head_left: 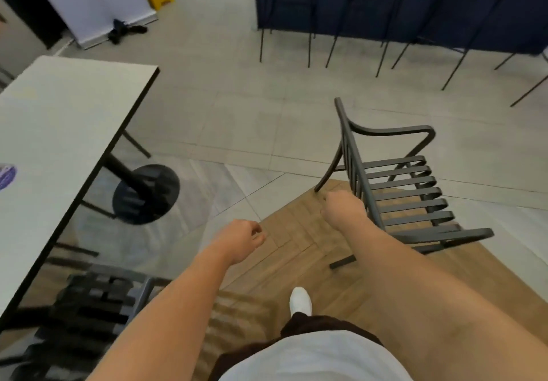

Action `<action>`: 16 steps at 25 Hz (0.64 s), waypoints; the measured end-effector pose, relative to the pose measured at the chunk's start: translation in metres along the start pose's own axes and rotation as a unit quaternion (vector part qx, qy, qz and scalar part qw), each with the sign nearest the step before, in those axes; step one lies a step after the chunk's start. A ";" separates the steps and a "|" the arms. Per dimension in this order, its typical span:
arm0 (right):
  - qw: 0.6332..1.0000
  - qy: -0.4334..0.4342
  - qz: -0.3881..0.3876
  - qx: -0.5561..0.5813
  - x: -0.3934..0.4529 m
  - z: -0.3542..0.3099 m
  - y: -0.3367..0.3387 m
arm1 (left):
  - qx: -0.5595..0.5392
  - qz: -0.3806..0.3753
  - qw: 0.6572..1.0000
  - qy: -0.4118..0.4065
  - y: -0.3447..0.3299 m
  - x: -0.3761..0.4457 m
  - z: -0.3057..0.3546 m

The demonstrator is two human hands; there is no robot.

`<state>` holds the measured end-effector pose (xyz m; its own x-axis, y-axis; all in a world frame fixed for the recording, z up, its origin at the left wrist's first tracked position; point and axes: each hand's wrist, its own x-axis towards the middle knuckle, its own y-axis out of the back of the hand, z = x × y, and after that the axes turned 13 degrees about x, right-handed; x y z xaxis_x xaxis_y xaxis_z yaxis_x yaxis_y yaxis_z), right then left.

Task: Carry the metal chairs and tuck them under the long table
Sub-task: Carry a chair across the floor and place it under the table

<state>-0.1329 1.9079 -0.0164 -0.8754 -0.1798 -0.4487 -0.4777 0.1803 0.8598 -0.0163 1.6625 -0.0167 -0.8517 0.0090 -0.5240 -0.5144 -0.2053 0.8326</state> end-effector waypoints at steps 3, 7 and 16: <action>0.999 -0.029 0.036 0.010 0.031 0.030 0.026 | 0.014 -0.010 0.999 -0.039 0.014 0.051 0.032; 0.991 -0.102 0.071 0.057 0.059 0.066 0.035 | 0.061 -0.032 0.989 -0.134 0.042 0.118 0.067; 0.939 -0.298 0.050 0.162 0.111 0.076 0.057 | 0.212 -0.035 0.913 -0.348 0.152 0.310 0.112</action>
<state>-0.2626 1.9716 -0.0353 -0.7570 0.4098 -0.5088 -0.3036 0.4689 0.8294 -0.3695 1.7434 -0.0326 -0.5965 0.6572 -0.4607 -0.4374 0.2150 0.8732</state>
